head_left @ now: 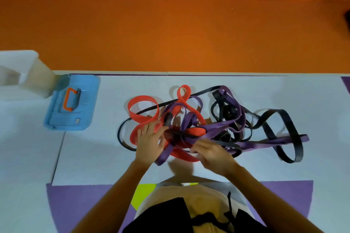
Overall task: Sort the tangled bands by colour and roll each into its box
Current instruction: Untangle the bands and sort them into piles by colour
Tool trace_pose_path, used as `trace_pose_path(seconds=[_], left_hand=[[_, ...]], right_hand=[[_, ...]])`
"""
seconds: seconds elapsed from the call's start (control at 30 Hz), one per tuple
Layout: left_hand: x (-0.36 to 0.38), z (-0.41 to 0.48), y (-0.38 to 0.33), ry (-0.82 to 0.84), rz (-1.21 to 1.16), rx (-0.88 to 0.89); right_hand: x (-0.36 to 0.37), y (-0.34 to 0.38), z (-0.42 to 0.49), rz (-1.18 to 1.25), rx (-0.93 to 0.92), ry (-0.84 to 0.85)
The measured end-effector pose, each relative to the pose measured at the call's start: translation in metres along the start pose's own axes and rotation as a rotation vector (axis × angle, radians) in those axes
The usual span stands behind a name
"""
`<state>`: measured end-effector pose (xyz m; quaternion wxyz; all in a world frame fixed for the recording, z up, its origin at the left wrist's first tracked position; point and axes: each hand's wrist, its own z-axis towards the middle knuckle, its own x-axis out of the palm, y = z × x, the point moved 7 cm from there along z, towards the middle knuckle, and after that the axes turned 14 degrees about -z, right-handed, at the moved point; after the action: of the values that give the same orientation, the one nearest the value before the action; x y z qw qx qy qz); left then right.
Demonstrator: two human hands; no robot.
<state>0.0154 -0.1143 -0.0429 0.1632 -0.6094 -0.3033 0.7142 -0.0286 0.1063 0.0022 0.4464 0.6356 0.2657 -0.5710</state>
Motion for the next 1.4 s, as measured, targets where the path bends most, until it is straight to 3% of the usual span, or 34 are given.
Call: trace_pose_path(seconds=[0.07, 0.2, 0.33, 0.47, 0.57, 0.63, 0.7, 0.83, 0.93, 1.03, 1.13, 1.27, 1.33, 1.4], left_hand=[[0.006, -0.022, 0.001, 0.02, -0.002, 0.039], [0.026, -0.05, 0.009, 0.231, 0.119, 0.019], [0.018, -0.043, 0.012, 0.225, 0.042, -0.046], [-0.002, -0.014, 0.024, 0.095, -0.34, -0.353], [-0.014, 0.004, 0.031, 0.0, -0.727, -0.593], [-0.026, 0.014, 0.032, -0.073, -0.85, -0.644], [-0.031, 0.023, 0.029, -0.029, -0.886, -0.639], [-0.015, 0.016, 0.013, 0.275, -0.923, -0.61], [-0.005, 0.013, 0.011, 0.304, -0.862, -0.661], [-0.004, 0.024, 0.014, 0.159, -0.608, -0.486], [0.017, 0.029, 0.003, 0.271, -0.378, -0.289], [0.044, 0.022, -0.002, 0.394, -0.123, -0.163], [0.053, 0.018, 0.0, 0.398, 0.002, -0.104], [0.06, 0.013, 0.003, 0.407, 0.094, -0.103]], right_hand=[[0.023, 0.018, -0.002, -0.005, -0.092, 0.107], [0.075, 0.011, -0.009, -0.148, 0.06, 0.466], [0.095, 0.016, -0.016, -0.347, 0.07, 0.514], [0.072, 0.024, -0.002, -0.336, 0.033, 0.411], [0.033, 0.031, 0.002, -0.083, -0.068, 0.229], [0.01, 0.02, -0.003, 0.018, -0.034, 0.143], [-0.013, 0.0, -0.009, 0.045, 0.059, 0.111], [-0.054, -0.042, -0.028, 0.075, 0.183, 0.031], [-0.071, -0.082, -0.049, -0.039, 0.301, -0.028], [-0.073, -0.127, -0.076, -0.139, 0.577, -0.03], [-0.068, -0.155, -0.097, -0.174, 0.844, 0.006], [-0.05, -0.163, -0.095, -0.184, 0.93, 0.211], [-0.043, -0.165, -0.093, -0.021, 0.995, 0.218], [-0.04, -0.166, -0.095, 0.345, 1.14, 0.09]])
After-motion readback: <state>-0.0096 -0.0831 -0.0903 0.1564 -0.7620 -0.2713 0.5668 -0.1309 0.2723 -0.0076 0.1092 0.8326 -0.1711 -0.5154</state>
